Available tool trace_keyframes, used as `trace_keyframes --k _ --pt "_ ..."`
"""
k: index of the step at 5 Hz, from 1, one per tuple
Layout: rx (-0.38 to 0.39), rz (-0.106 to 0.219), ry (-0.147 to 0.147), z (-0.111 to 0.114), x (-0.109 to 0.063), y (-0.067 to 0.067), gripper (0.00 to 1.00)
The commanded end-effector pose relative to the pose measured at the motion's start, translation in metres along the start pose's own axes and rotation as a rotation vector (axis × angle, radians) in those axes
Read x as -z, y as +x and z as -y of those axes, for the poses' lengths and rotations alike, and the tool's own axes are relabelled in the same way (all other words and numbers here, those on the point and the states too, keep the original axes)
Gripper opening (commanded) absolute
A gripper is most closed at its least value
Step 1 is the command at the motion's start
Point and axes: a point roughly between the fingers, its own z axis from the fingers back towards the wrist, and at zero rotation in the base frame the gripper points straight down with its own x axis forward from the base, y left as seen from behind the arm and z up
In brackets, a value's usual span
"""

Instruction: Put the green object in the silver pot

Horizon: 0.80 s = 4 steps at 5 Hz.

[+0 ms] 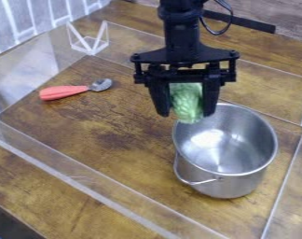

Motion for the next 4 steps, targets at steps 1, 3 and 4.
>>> trace_keyframes --k 1,3,4 --pt "0.045 0.070 -0.038 -0.014 -0.020 0.014 0.00" --pt "0.033 0.094 -0.045 -0.012 -0.029 -0.003 0.00" --pt "0.029 0.102 -0.054 0.000 -0.036 -0.006 0.00"
